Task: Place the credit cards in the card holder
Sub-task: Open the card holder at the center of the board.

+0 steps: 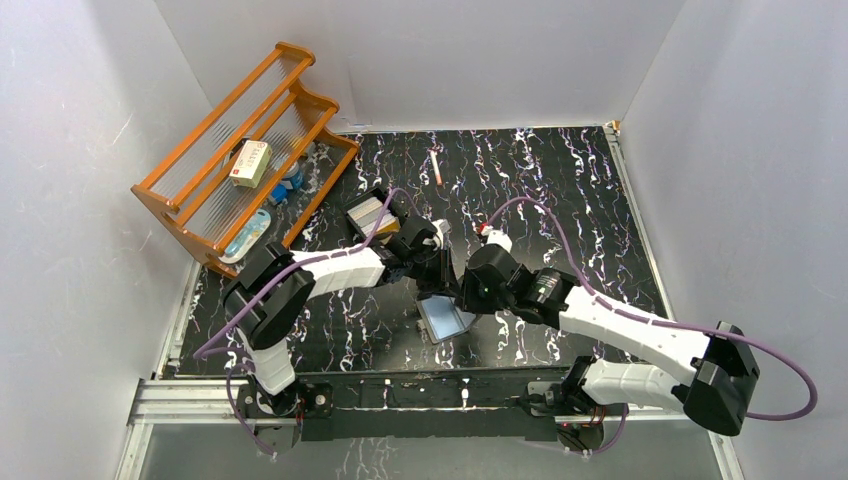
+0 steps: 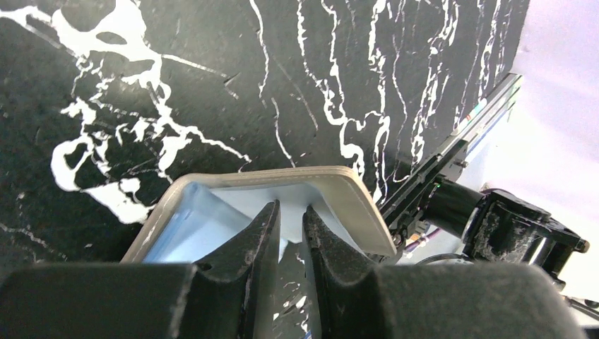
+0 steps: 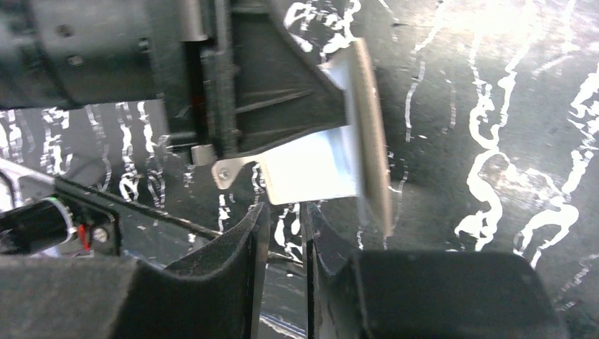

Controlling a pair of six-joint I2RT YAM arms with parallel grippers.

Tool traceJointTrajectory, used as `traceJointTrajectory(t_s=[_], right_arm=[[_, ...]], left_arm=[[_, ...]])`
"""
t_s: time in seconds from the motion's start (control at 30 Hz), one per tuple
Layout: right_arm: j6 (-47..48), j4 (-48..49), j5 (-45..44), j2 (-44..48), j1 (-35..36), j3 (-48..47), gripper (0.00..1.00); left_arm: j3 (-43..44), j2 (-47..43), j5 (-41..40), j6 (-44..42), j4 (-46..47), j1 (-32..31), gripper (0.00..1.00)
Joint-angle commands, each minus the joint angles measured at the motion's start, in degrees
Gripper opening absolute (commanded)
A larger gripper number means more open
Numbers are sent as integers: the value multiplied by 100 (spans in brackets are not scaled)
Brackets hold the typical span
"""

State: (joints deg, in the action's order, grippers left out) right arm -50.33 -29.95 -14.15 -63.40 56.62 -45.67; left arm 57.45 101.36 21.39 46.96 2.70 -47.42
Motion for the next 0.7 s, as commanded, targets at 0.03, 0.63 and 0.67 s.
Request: traceJointTrajectory(t_s=[0.03,0.63,0.67], right_arm=[[119,769,387,97,-2,162,30],[392,1343,-676,-635,-2,946,42],[426,1420,-683,-611,-2,1003,45]], left_arm=[[315,114,237,-64,93,18,17],[569,-400,-546,-121,-1087,145,17],[529,-466,-562,-99,-1154,184,17]])
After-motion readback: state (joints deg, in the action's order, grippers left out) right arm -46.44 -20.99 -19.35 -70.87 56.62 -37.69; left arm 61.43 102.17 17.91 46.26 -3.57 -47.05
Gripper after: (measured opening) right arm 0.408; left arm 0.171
